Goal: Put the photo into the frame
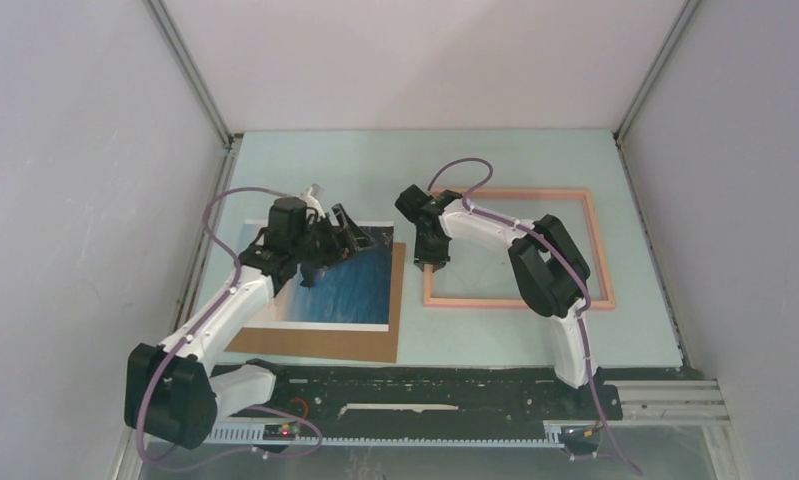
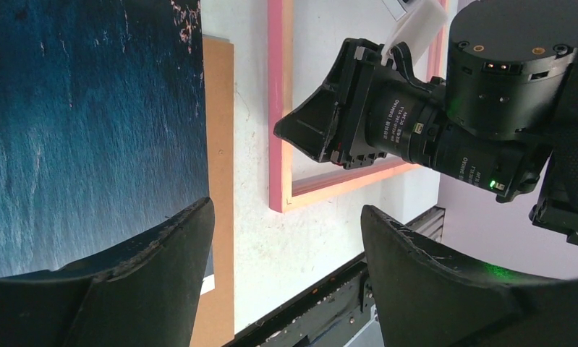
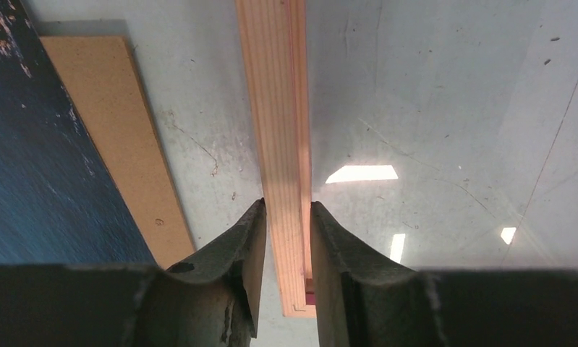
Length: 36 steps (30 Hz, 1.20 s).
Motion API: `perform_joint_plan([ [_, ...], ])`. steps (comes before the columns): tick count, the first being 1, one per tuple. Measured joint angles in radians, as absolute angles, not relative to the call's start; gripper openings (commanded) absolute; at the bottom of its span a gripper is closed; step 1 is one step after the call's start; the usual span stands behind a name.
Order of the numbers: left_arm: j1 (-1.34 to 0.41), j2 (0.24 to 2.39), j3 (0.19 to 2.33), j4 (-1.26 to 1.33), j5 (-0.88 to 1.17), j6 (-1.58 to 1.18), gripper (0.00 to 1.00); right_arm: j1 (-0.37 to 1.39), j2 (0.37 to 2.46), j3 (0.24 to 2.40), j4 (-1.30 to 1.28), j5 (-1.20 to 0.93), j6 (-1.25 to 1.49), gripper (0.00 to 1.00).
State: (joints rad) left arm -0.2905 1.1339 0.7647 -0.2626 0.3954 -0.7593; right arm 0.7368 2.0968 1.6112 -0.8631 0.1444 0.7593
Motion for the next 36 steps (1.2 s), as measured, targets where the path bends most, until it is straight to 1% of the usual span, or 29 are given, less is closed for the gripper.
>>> perform_joint_plan([
  [5,-0.289,1.153,0.765,-0.253,0.4,-0.76,0.79,0.743,2.097,1.613,-0.862,0.149,0.766,0.32],
  [6,-0.289,1.16,0.765,-0.248,0.403,-0.761,0.79,0.743,2.097,1.613,-0.862,0.149,0.765,0.29],
  [8,-0.289,1.175,0.765,-0.241,0.409,-0.763,0.79,0.743,2.099,1.616,-0.863,0.146,0.766,0.25],
  [10,-0.288,1.195,0.765,-0.233,0.419,-0.768,0.79,0.743,2.103,1.623,-0.866,0.147,0.764,0.23],
  [15,-0.284,1.251,0.766,-0.212,0.435,-0.788,0.8,0.743,2.106,1.626,-0.867,0.147,0.761,0.24],
  [16,-0.282,1.264,0.767,-0.205,0.441,-0.794,0.8,0.743,2.106,1.626,-0.867,0.147,0.76,0.17],
  [17,-0.279,1.279,0.767,-0.196,0.449,-0.802,0.8,0.743,2.106,1.627,-0.867,0.147,0.757,0.06],
  [18,-0.277,1.293,0.767,-0.187,0.455,-0.812,0.8,0.743,2.106,1.628,-0.868,0.147,0.754,0.0],
  [20,-0.27,1.331,0.767,-0.159,0.469,-0.833,0.79,0.743,2.106,1.628,-0.867,0.148,0.747,0.0],
  [23,-0.263,1.418,0.788,-0.114,0.495,-0.871,0.7,0.743,2.104,1.627,-0.863,0.147,0.738,0.0],
  [25,-0.261,1.494,0.813,-0.066,0.529,-0.909,0.68,0.739,2.088,1.609,-0.849,0.139,0.731,0.0],
  [28,-0.263,1.616,0.854,0.052,0.587,-0.99,0.76,0.732,2.039,1.582,-0.847,0.118,0.72,0.0],
  [30,-0.27,1.687,0.886,0.126,0.618,-1.032,0.79,0.727,1.998,1.573,-0.848,0.11,0.711,0.0],
  [36,-0.302,1.845,0.992,0.287,0.674,-1.114,0.8,0.713,1.895,1.569,-0.835,0.077,0.702,0.0],
])
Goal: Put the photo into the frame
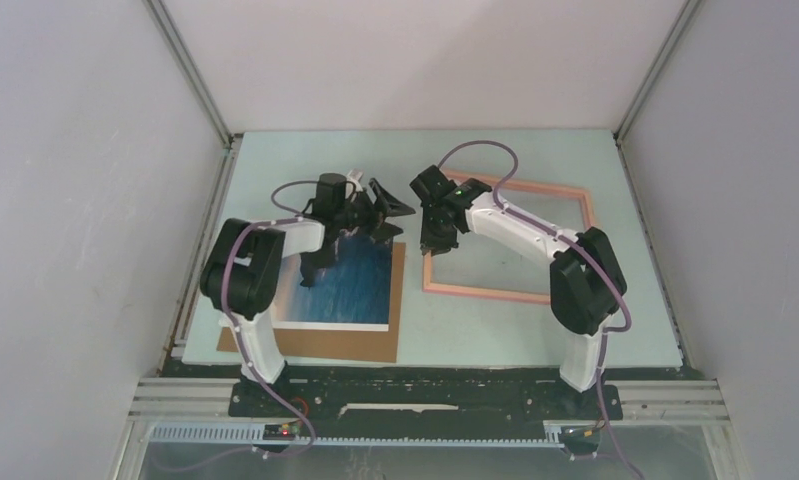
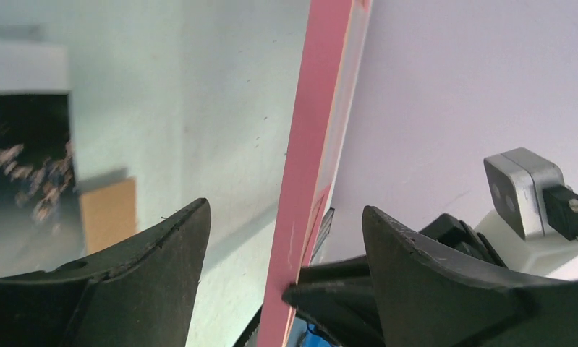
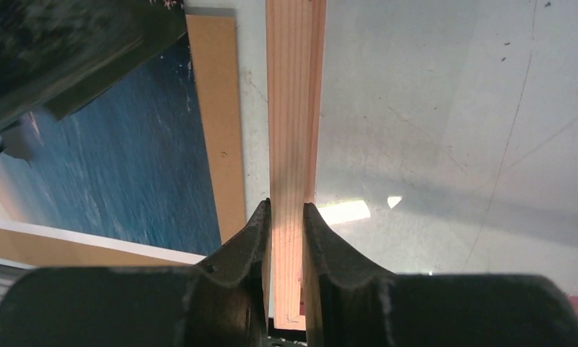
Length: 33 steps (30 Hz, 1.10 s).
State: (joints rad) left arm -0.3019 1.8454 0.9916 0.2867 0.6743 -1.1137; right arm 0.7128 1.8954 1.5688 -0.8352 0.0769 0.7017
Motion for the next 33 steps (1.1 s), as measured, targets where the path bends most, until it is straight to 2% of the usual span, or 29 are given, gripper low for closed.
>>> perform_joint_plan([
  [8,-0.37,2.028,1.039,0.687,0.736,-1.302,0.78,0.693,1.871,1.551,-0.832,0.043,0.693,0.0],
  [14,-0.414,2.101,1.064,0.871,0.745,-1.414,0.75,0.681,1.858,1.545,-0.841,0.036,0.684,0.0],
  [17,-0.419,2.112,1.064,0.919,0.744,-1.45,0.76,0.676,1.847,1.545,-0.843,0.03,0.683,0.0],
  [19,-0.419,2.114,1.063,0.942,0.744,-1.469,0.83,0.674,1.839,1.545,-0.844,0.028,0.683,0.0],
  [21,-0.419,2.114,1.062,0.967,0.746,-1.486,0.86,0.673,1.832,1.545,-0.844,0.028,0.682,0.0],
  [27,-0.425,2.114,1.039,0.982,0.748,-1.494,0.88,0.665,1.828,1.545,-0.839,0.025,0.682,0.0],
  [33,-0.432,2.114,1.023,0.885,0.745,-1.455,0.87,0.661,1.828,1.539,-0.832,0.021,0.681,0.0],
])
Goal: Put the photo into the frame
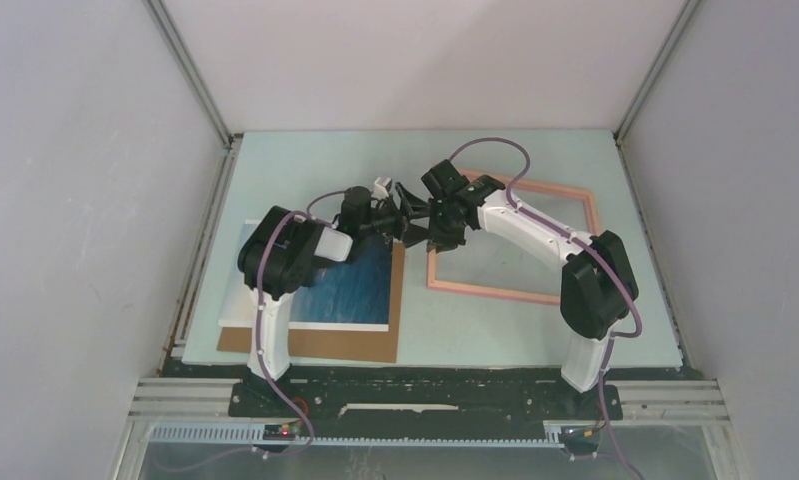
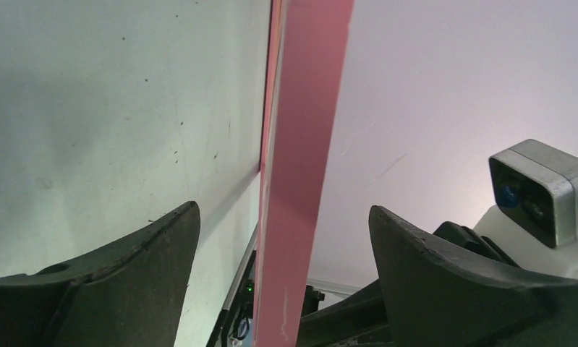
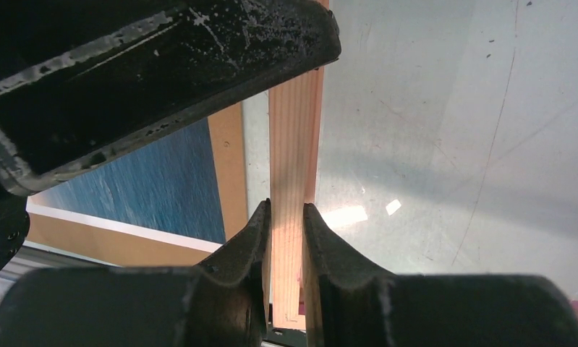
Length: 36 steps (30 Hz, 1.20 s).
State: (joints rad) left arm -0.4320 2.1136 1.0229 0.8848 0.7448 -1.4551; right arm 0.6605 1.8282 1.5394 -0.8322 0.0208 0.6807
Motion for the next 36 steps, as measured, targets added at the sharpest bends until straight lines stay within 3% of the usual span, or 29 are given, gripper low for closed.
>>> perform_joint_plan([
  [12,-0.473,2.114,1.043,0.85,0.789,-1.443,0.77,0.658,1.828,1.534,-0.825,0.015,0.678,0.0],
  [20,-0.484,2.117,1.047,0.924,0.82,-1.497,0.58,0.655,1.827,1.531,-0.819,0.009,0.677,0.0],
  [25,-0.476,2.125,1.042,0.945,0.82,-1.52,0.53,0.653,1.822,1.531,-0.806,0.007,0.678,0.0],
  [36,-0.47,2.134,1.027,0.955,0.816,-1.528,0.32,0.649,1.819,1.531,-0.79,-0.019,0.663,0.01],
])
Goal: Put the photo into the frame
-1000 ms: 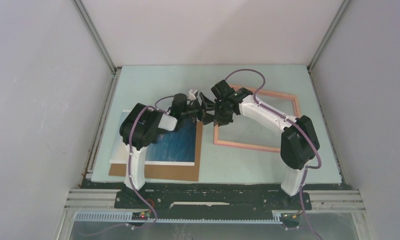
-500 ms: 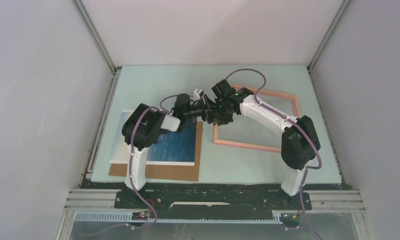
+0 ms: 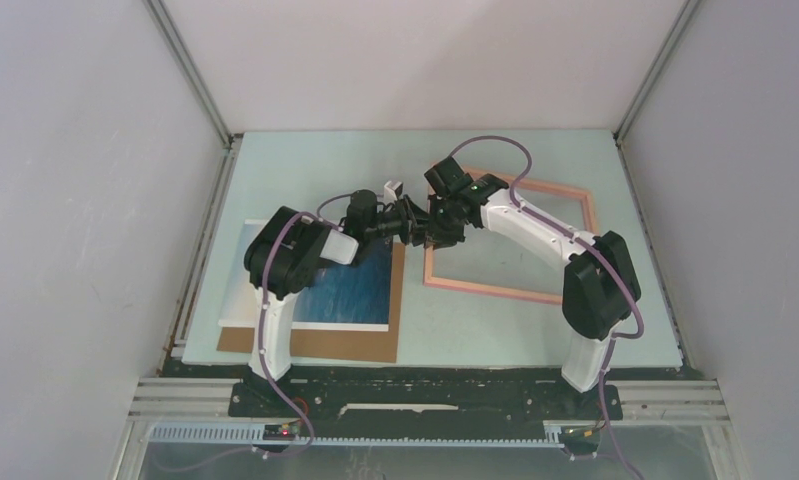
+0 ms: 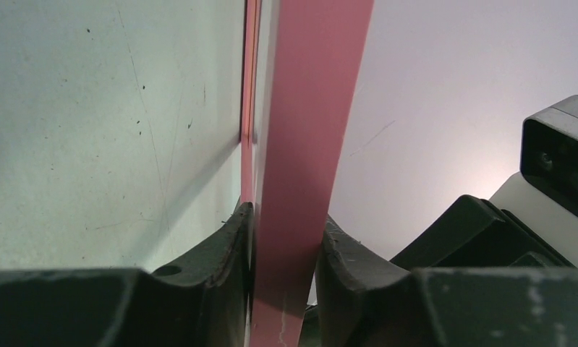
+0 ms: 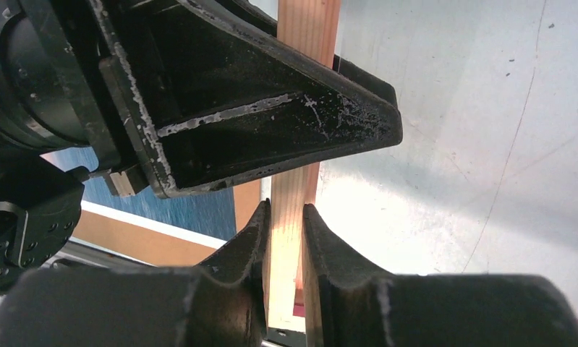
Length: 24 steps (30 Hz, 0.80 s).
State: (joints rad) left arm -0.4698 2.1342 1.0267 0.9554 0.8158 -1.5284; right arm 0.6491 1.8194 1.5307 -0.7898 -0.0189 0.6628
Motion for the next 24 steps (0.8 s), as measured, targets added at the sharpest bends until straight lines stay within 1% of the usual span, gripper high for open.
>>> perform_joint_plan([
  [2,-0.469,2.138,1.027,0.955,0.816,-1.529,0.3,0.648,1.819,1.531,-0.786,-0.037,0.645,0.09],
  [5,-0.469,2.138,1.027,0.955,0.816,-1.526,0.29,0.646,1.819,1.531,-0.783,-0.061,0.612,0.36],
  [7,-0.469,2.138,1.027,0.955,0.817,-1.525,0.28,0.642,1.819,1.531,-0.782,-0.075,0.597,0.51],
  [9,-0.469,2.138,1.027,0.958,0.816,-1.52,0.28,0.64,1.812,1.531,-0.789,-0.088,0.567,0.59],
  [11,-0.468,2.138,1.027,0.959,0.816,-1.518,0.28,0.632,1.795,1.531,-0.803,-0.097,0.541,0.64],
  [15,-0.468,2.138,1.027,0.96,0.816,-1.518,0.25,0.601,1.709,1.533,-0.846,-0.134,0.5,0.68],
  [18,-0.468,2.138,1.027,0.961,0.816,-1.518,0.25,0.527,1.597,1.531,-0.866,-0.165,0.473,0.72],
  [21,-0.468,2.138,1.027,0.963,0.816,-1.518,0.22,0.351,1.458,1.478,-0.835,-0.21,0.441,0.77],
  [24,-0.467,2.138,1.027,0.968,0.816,-1.518,0.18,0.098,1.39,1.409,-0.803,-0.237,0.408,0.77],
])
